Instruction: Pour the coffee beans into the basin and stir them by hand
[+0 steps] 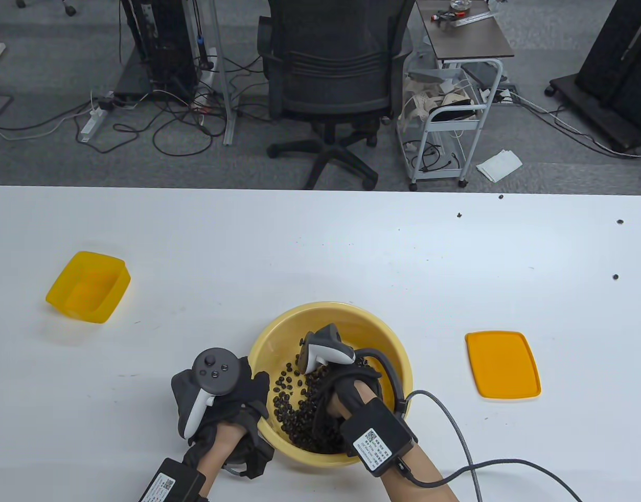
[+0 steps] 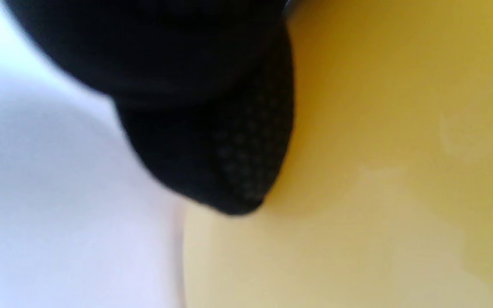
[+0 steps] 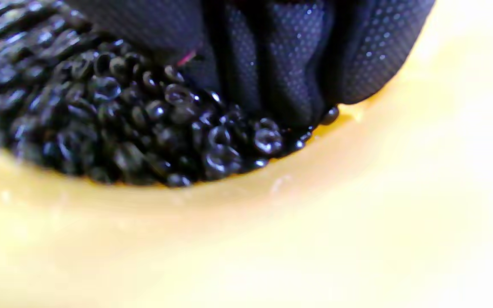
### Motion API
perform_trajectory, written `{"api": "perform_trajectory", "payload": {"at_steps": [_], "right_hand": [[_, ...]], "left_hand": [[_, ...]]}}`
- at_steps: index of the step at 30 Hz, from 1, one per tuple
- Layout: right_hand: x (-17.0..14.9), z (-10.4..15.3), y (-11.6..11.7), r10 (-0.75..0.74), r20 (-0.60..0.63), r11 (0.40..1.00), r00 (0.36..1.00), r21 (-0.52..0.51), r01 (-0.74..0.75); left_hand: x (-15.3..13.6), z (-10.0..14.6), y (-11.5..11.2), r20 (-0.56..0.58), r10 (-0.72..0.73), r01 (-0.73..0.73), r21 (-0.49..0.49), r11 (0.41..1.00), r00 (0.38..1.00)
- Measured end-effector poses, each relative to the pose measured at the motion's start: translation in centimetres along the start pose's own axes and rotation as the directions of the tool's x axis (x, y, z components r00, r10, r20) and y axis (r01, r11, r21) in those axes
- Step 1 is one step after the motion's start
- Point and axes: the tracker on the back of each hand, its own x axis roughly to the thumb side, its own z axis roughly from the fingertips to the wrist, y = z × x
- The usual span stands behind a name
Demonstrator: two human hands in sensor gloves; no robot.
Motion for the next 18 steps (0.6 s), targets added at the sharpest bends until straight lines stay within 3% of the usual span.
{"api": "perform_trajectory", "payload": {"at_steps": [8, 18], "right_hand": [[2.8, 0.6, 0.7, -0.110, 0.240, 0.993, 0.964, 0.068, 0.097], [5.8, 0.7, -2.2, -0.240, 0.339, 0.955, 0.910, -0.084, 0.283]], "left_hand": [[0.0, 0.0, 0.0, 0.003, -0.001, 0.001, 0.003, 1.000, 1.000], [-0.1, 0.0, 0.0, 0.017, 0.004, -0.004, -0.004, 1.000, 1.000]]}}
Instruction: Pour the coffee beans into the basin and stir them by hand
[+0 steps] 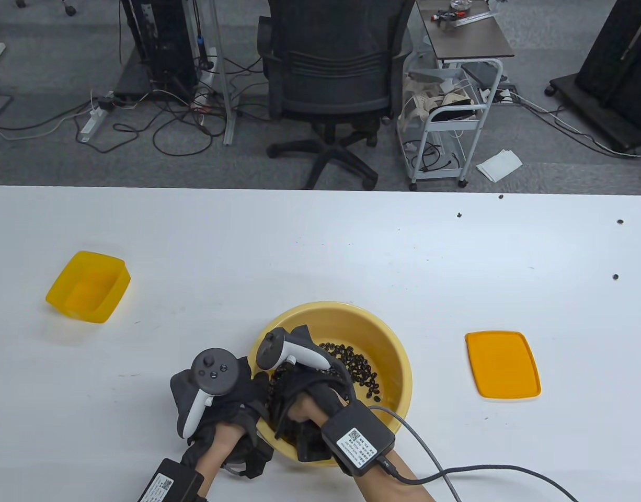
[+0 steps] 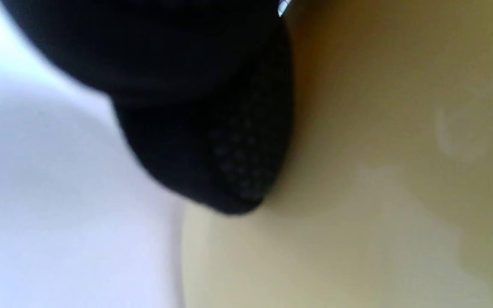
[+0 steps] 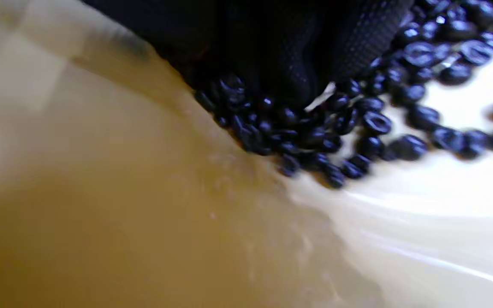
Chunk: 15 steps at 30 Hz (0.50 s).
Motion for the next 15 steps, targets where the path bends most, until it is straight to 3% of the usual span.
{"api": "perform_trajectory", "payload": {"at_steps": [6, 9, 15], "right_hand": [[0.0, -1.0, -1.9, 0.024, -0.008, 0.973, 1.000, -0.228, -0.025], [-0.7, -1.4, -3.1, 0.001, -0.051, 0.969, 0.999, -0.246, -0.013], [-2.1, -1.9, -4.8, -0.010, -0.183, 0.921, 0.983, -0.384, -0.062]], "left_hand": [[0.0, 0.0, 0.0, -0.001, -0.001, 0.001, -0.004, 1.000, 1.000], [0.1, 0.0, 0.0, 0.001, -0.007, 0.007, -0.004, 1.000, 1.000], [0.1, 0.0, 0.0, 0.003, -0.008, 0.008, -0.008, 1.000, 1.000]]}}
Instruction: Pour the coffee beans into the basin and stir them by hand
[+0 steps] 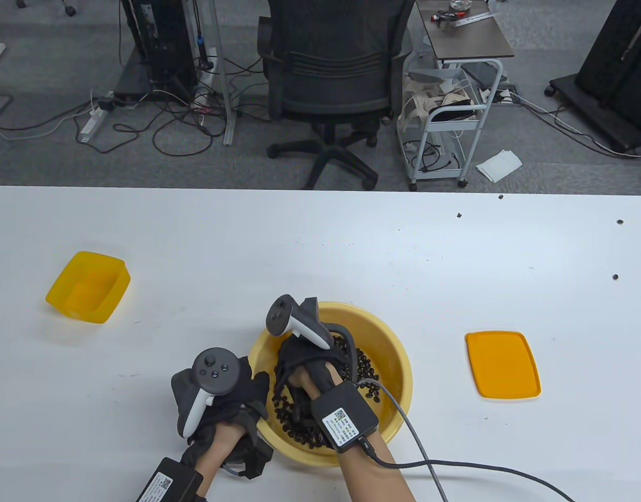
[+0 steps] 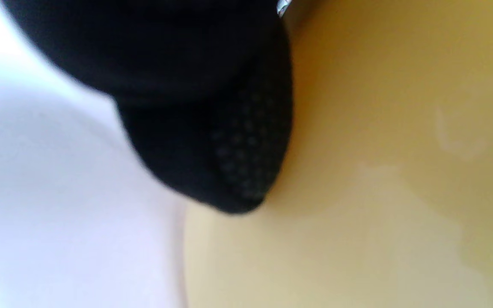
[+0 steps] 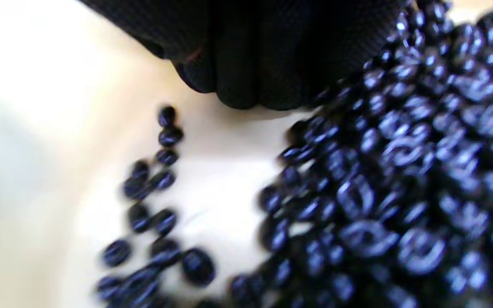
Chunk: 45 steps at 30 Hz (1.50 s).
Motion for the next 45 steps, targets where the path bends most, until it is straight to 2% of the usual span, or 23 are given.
{"api": "perform_trajectory", "payload": {"at_steps": [5, 9, 16, 25, 29, 35, 38, 42, 45], "right_hand": [[-0.7, -0.3, -0.4, 0.130, -0.137, 0.989, 0.982, -0.054, -0.138], [-1.7, -0.5, -0.1, 0.320, -0.260, 0.941, 0.911, -0.024, -0.338], [-4.6, 0.1, -0.2, 0.338, -0.300, 0.941, 0.892, 0.117, -0.318], [-6.1, 2.5, 1.1, 0.337, -0.197, 0.917, 0.921, 0.291, -0.274], [-5.5, 4.2, 3.0, 0.289, -0.090, 0.874, 0.953, 0.430, -0.225], [-3.2, 6.4, 4.4, 0.236, 0.090, 0.860, 0.968, 0.444, -0.251], [-2.2, 7.1, 4.8, 0.153, 0.173, 0.866, 0.973, 0.451, -0.217], [-1.3, 7.8, 4.6, 0.038, 0.262, 0.885, 0.964, 0.439, -0.154], [-1.2, 8.4, 3.4, -0.004, 0.310, 0.913, 0.951, 0.389, -0.123]], "left_hand": [[0.0, 0.0, 0.0, 0.002, 0.000, 0.000, -0.003, 1.000, 1.000], [0.0, 0.0, 0.0, 0.000, 0.002, -0.002, -0.004, 1.000, 1.000], [0.0, 0.0, 0.0, -0.004, 0.004, -0.004, -0.003, 1.000, 1.000], [0.0, 0.0, 0.0, -0.012, 0.004, -0.004, 0.005, 1.000, 1.000], [0.0, 0.0, 0.0, -0.014, 0.003, -0.003, 0.007, 1.000, 1.000], [0.0, 0.0, 0.0, -0.014, 0.004, -0.004, 0.010, 1.000, 1.000], [0.0, 0.1, 0.0, -0.015, 0.007, -0.007, 0.011, 1.000, 1.000], [-0.1, 0.1, 0.2, -0.012, -0.019, 0.019, 0.009, 1.000, 1.000], [0.0, 0.2, 0.4, 0.007, -0.061, 0.061, 0.006, 0.998, 0.998]]}}
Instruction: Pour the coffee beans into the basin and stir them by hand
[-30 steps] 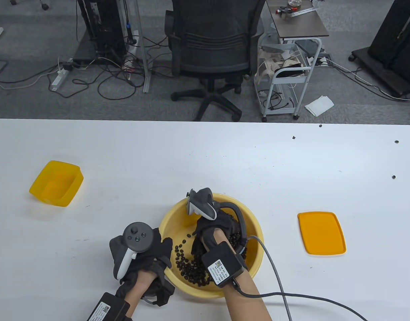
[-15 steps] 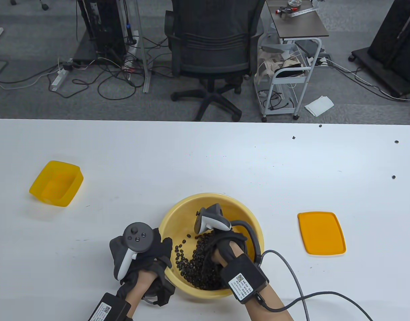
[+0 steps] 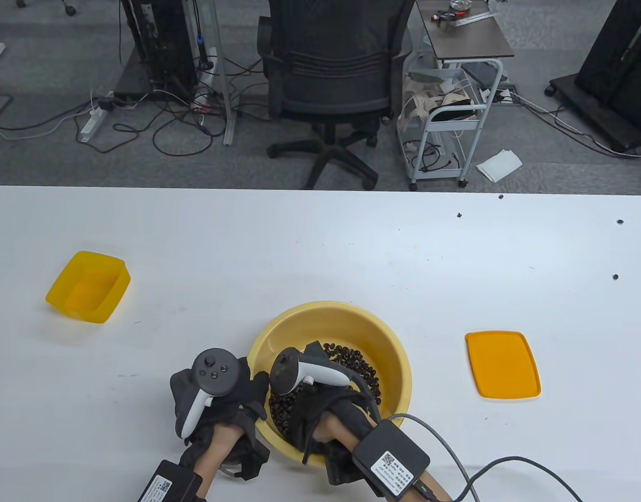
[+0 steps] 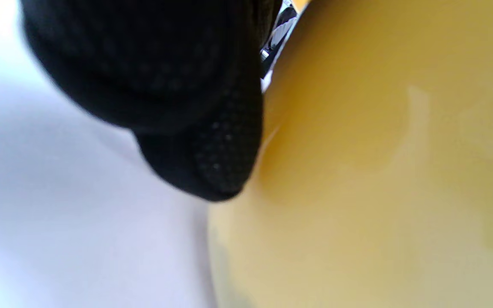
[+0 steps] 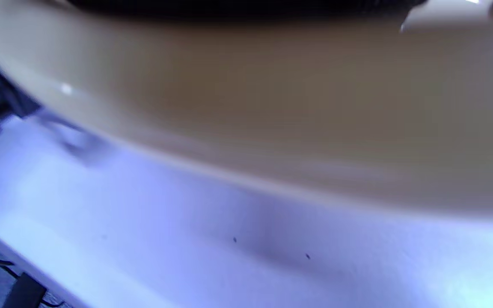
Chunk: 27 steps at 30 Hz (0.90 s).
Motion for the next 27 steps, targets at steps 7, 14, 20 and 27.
{"api": "perform_trajectory", "payload": {"at_steps": [7, 14, 20, 27], "right_hand": [[-2.3, 6.2, -3.7, -0.159, 0.217, 0.942, 0.963, -0.258, 0.214], [-10.6, 11.6, -3.6, -0.209, 0.193, 0.745, 0.959, -0.604, 0.284], [-16.0, 12.9, -0.9, -0.149, 0.043, 0.558, 0.988, -0.821, 0.120], [-17.8, 12.9, 0.4, -0.014, -0.304, 0.465, 0.953, -0.845, -0.263]], "left_hand": [[0.5, 1.5, 2.4, 0.086, -0.276, 0.259, 0.170, 0.951, 0.957], [1.1, 3.7, 5.2, 0.185, -0.587, 0.485, 0.398, 0.778, 0.788], [0.9, 4.5, 5.9, 0.137, -0.655, 0.524, 0.490, 0.696, 0.743], [0.1, 4.0, 5.7, 0.114, -0.704, 0.595, 0.450, 0.666, 0.701]]}}
